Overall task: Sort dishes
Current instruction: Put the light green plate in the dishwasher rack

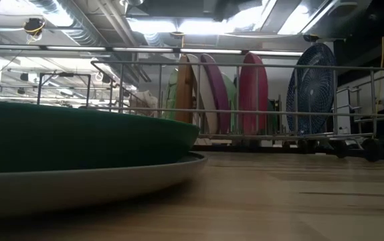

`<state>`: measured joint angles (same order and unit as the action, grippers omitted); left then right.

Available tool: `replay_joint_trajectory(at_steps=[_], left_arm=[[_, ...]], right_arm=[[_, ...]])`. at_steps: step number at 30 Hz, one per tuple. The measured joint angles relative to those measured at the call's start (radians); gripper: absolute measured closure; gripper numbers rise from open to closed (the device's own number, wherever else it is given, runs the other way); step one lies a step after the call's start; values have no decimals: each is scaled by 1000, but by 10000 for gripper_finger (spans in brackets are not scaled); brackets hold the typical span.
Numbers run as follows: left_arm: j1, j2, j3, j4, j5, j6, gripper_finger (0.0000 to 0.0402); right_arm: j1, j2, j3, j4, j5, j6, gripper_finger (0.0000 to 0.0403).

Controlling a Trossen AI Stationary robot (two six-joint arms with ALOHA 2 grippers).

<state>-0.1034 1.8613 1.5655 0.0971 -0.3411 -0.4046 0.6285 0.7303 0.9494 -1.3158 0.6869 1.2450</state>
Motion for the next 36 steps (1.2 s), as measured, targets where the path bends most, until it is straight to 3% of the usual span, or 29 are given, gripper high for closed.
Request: replay_joint_trajectory(at_steps=[4, 11, 15, 26, 36], left_arm=[[-112, -5, 0, -136, 176, 19, 288], [-315, -1, 0, -426, 183, -63, 288], [-414, -1, 0, -588, 182, -151, 288], [-597, 0, 0, -1008, 181, -228, 288], [-695, 1, -54, -1074, 181, -225, 288]], right_arm=[[0, 0, -97, 183, -57, -60, 267], [0, 42, -281, 613, -250, -157, 267], [0, 94, -336, 767, -340, -158, 267], [0, 285, -345, 1028, -356, -150, 267], [0, 362, -345, 1216, -367, -147, 267]])
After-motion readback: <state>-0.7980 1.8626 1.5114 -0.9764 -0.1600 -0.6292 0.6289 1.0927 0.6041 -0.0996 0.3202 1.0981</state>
